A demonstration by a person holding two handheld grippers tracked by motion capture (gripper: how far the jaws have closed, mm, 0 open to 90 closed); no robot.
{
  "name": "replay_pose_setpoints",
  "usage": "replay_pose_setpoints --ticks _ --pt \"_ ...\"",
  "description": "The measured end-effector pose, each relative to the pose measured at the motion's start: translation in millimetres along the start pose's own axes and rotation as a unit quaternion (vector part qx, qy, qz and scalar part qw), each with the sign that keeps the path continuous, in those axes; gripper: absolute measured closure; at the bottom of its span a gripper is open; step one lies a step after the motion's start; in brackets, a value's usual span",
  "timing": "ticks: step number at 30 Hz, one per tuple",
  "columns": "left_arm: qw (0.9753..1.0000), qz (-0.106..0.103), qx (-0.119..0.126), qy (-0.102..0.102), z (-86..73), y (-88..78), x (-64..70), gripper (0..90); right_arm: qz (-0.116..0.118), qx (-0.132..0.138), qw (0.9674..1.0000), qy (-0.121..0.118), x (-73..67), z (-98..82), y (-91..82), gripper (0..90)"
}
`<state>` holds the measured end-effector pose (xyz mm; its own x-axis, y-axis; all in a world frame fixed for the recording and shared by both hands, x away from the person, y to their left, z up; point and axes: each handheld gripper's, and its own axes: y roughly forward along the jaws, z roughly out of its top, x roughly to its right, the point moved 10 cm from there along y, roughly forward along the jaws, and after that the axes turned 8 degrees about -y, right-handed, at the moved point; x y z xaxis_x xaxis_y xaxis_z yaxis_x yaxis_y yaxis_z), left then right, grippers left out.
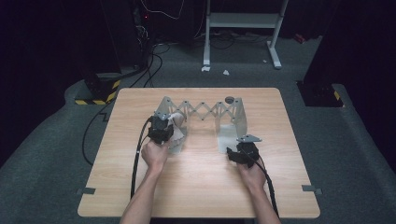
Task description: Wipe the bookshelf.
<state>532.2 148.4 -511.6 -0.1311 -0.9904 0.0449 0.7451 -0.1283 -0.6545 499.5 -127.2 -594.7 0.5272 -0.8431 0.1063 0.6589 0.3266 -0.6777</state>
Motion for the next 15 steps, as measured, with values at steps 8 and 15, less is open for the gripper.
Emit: replay_pose_setpoints --ticks 8,15 --pt "0.9997 0.005 0.015 0.017 27.1 -12.5 -0.1 77.5 0.0 0.0 1.0 0.001 -0.1 0.0 0.0 34.7" --pt "0.9991 0.012 0.029 0.028 52.6 -22.2 -1.1 77.4 0.0 0.0 1.0 0.0 -0.1 -0.1 -0.1 34.7"
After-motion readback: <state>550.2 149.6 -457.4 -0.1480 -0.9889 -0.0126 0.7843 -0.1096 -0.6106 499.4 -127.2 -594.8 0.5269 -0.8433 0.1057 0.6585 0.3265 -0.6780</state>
